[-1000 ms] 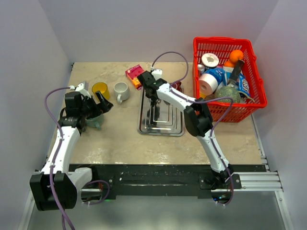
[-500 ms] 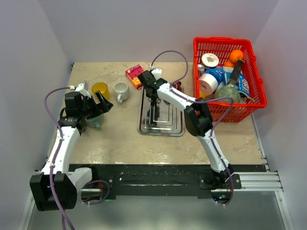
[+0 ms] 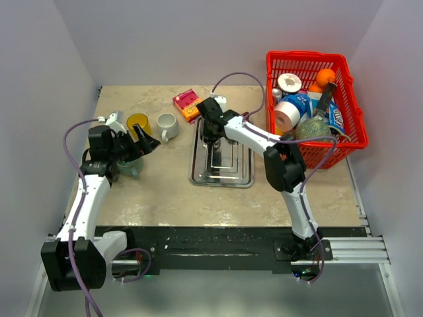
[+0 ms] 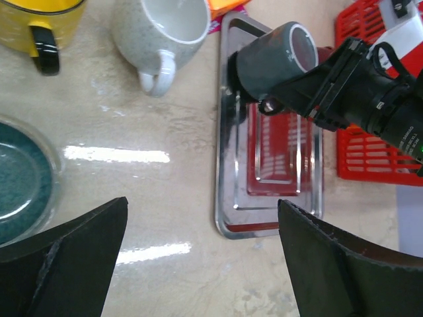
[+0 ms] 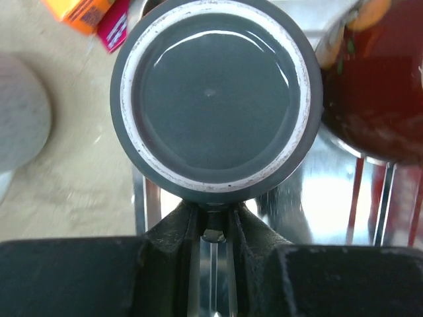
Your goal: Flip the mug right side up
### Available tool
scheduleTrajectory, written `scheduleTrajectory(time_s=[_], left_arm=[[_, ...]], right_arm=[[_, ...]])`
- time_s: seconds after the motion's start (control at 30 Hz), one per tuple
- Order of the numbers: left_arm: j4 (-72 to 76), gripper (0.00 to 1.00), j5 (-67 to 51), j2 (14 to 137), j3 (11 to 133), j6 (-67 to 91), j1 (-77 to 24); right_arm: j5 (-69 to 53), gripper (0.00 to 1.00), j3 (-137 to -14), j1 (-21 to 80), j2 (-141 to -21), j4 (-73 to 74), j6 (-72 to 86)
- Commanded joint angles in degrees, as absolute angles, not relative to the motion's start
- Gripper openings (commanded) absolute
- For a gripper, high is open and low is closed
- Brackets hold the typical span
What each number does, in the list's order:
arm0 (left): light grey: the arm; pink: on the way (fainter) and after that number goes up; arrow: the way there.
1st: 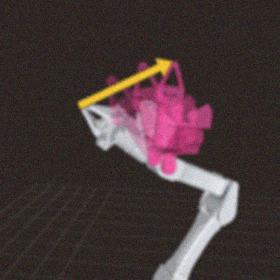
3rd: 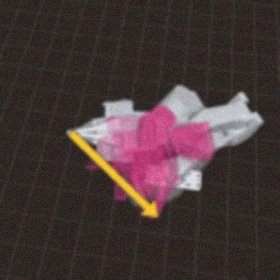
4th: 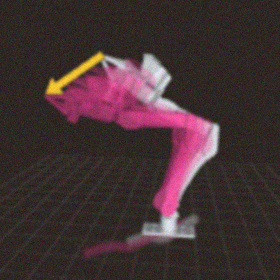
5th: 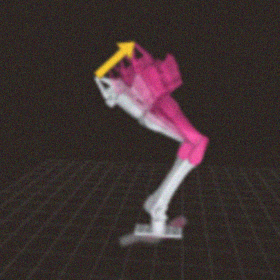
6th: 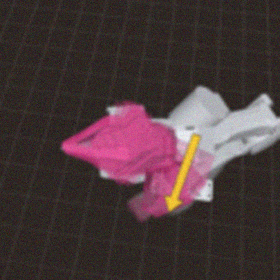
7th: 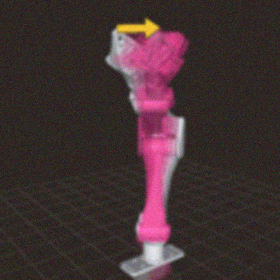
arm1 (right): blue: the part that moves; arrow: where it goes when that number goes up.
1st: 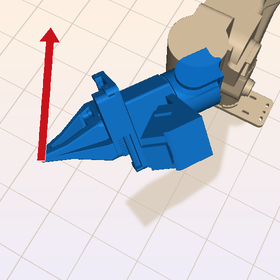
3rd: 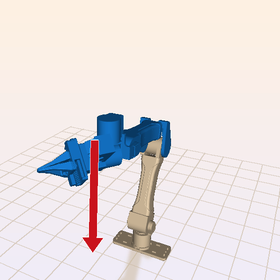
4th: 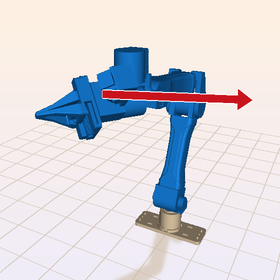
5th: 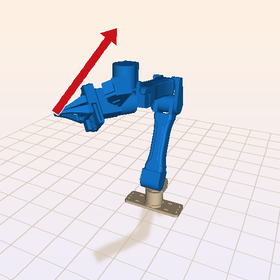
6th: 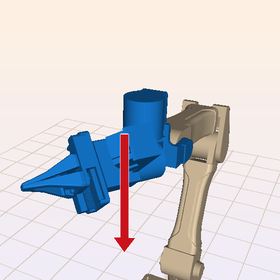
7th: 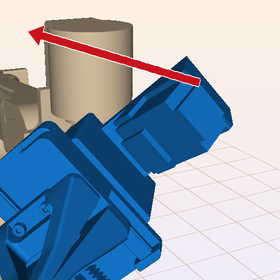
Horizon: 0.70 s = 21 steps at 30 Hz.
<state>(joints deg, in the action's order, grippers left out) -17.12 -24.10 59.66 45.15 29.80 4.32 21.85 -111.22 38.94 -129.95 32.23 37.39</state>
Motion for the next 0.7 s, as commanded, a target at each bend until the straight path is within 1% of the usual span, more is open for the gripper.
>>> scheduleTrajectory(time_s=[0.0,0.07,0.1,0.2,0.33,0.47,0.6,0.67], left_arm=[[-11.17,0.99,-35.04,58.27,45.44,34.36,3.95],[-10.03,0.99,-37.52,57.49,44.92,36.55,3.95],[-7.93,0.99,-40.14,57.13,44.48,37.61,3.78],[-2.05,0.99,-44.54,55.38,42.19,43.40,3.08],[3.51,0.99,-46.49,53.53,40.69,50.87,0.80],[7.46,0.99,-47.37,51.95,40.26,56.68,-1.14],[17.55,0.99,-49.83,51.50,41.04,59.59,-2.63],[17.67,0.99,-49.75,51.50,42.62,57.93,-3.25]], right_arm=[[13.21,0.00,-107.50,38.85,-115.87,25.14,40.16],[10.74,0.00,-104.35,38.76,-112.34,22.87,41.74],[9.16,0.00,-103.11,38.76,-108.84,21.72,42.36],[3.27,0.00,-97.40,38.85,-103.82,16.63,45.87],[-4.56,0.00,-89.14,38.76,-95.47,5.91,54.81],[-11.50,0.00,-81.76,39.02,-91.68,-8.40,63.88],[-13.53,0.00,-79.81,39.90,-89.56,-14.84,68.02],[-14.41,0.00,-78.76,40.08,-88.86,-17.91,70.30]])
